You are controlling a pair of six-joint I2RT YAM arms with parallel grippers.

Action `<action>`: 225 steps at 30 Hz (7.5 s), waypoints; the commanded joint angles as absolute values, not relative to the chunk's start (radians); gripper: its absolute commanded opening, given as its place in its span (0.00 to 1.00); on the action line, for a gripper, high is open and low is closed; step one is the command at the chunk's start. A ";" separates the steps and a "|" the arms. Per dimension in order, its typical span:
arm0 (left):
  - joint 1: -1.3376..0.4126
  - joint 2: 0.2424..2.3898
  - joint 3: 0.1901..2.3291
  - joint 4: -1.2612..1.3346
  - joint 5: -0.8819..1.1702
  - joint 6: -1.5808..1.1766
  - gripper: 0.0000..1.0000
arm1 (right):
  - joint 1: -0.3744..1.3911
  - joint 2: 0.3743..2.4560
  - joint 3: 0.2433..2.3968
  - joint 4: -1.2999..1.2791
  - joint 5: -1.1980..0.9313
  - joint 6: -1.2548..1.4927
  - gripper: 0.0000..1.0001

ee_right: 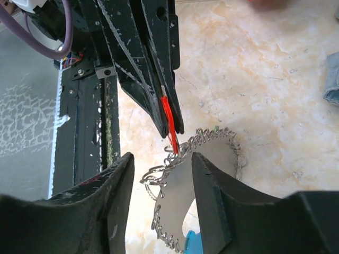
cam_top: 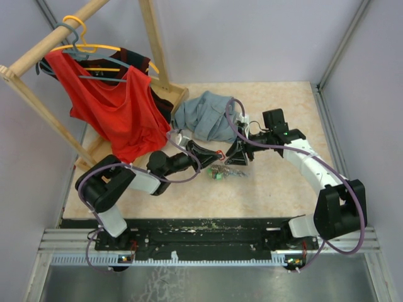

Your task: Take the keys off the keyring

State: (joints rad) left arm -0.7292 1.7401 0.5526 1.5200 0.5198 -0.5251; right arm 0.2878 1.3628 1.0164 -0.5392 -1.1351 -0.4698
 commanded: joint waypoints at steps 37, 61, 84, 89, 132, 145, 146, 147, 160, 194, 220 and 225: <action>-0.919 1.399 0.709 1.030 -0.361 -0.342 0.00 | 0.336 1.262 0.933 -0.302 -1.000 -0.524 0.44; -0.923 1.348 0.651 1.101 -0.219 -0.412 0.00 | 0.376 1.262 0.824 -0.002 -0.747 -0.404 0.46; -0.923 1.345 0.623 1.146 -0.196 -0.479 0.00 | 0.376 1.294 0.802 0.090 -0.859 -0.278 0.34; -0.921 1.341 0.619 1.149 -0.194 -0.487 0.00 | 0.376 1.298 0.801 0.100 -0.865 -0.262 0.30; -0.921 1.362 0.557 1.184 -0.245 -0.441 0.00 | 0.374 1.282 0.932 -0.167 -0.815 -0.365 0.00; -0.920 1.425 0.521 1.253 -0.255 -0.419 0.00 | 0.374 1.278 0.950 -0.207 -0.798 -0.381 0.00; -0.920 1.432 0.516 1.260 -0.255 -0.417 0.00 | 0.374 1.277 0.953 -0.210 -0.798 -0.383 0.00; -0.919 1.440 0.512 1.269 -0.255 -0.417 0.00 | 0.374 1.277 0.956 -0.214 -0.796 -0.384 0.00; -0.919 1.536 0.420 1.473 -0.166 -0.404 0.05 | 0.374 1.275 0.972 -0.253 -0.755 -0.415 0.00; -0.746 1.568 0.376 1.694 0.405 -0.471 0.54 | 0.374 1.247 1.006 -0.375 -0.828 -0.536 0.00; -0.744 1.520 0.529 1.433 0.631 -0.173 0.29 | 0.429 1.166 1.083 -0.598 -0.718 -0.781 0.00; -0.745 1.575 0.510 1.494 0.673 -0.113 0.27 | 0.433 1.157 1.097 -0.628 -0.709 -0.801 0.00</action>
